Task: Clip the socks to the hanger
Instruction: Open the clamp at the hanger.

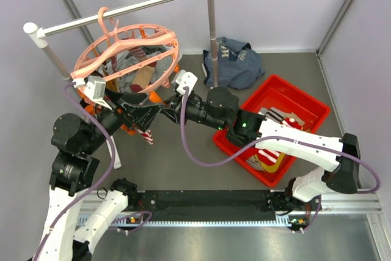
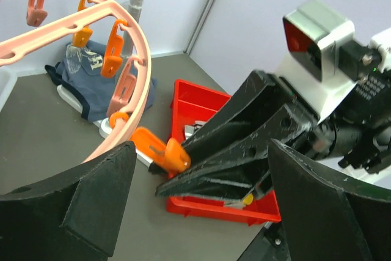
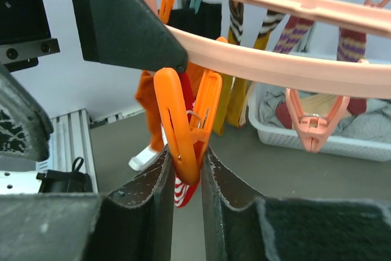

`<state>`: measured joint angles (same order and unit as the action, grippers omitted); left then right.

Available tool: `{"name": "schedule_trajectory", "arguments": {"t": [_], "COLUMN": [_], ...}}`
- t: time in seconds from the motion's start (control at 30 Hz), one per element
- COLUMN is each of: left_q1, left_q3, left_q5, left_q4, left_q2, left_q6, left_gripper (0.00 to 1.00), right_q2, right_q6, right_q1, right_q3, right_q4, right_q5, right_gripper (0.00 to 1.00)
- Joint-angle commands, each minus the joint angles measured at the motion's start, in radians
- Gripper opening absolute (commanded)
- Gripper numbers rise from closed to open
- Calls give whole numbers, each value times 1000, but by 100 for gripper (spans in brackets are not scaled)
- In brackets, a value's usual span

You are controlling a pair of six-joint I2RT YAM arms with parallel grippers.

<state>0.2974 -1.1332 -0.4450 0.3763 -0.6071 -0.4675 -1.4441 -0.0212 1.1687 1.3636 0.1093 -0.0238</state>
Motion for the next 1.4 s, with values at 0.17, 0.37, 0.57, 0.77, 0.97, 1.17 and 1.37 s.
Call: {"name": "schedule_trajectory", "arguments": {"t": [0.17,0.37,0.57,0.77,0.97,1.17,1.37], "left_q1": [0,0,0,-1,0,0,0], "left_q3": [-7,87,159,210,260,291,288], "left_q5": [166,253,171,152,155,164,155], "left_q4": [-39,-71,-198,-287,-443,-560,-585], "left_q2": [-16,63,44,17,4,-14,-48], "left_q6": [-88,-180,-247,-263,-307,-330,-344], "left_gripper": [89,85,83,81,75,69,61], "right_q2": [-6,-10,-12,-15,-18,-24,-24], "right_q6": [-138,-232,-278,-290,-301,-306,-309], "right_q1": [-44,-79,-99,-101,-101,-103,-101], "right_q3": [55,31,23,22,14,15,14], "right_q4": [-10,26,47,56,64,66,64], "right_q5": [-60,-114,-153,-166,-173,-177,-174], "right_gripper": [0,0,0,0,0,0,0]}}
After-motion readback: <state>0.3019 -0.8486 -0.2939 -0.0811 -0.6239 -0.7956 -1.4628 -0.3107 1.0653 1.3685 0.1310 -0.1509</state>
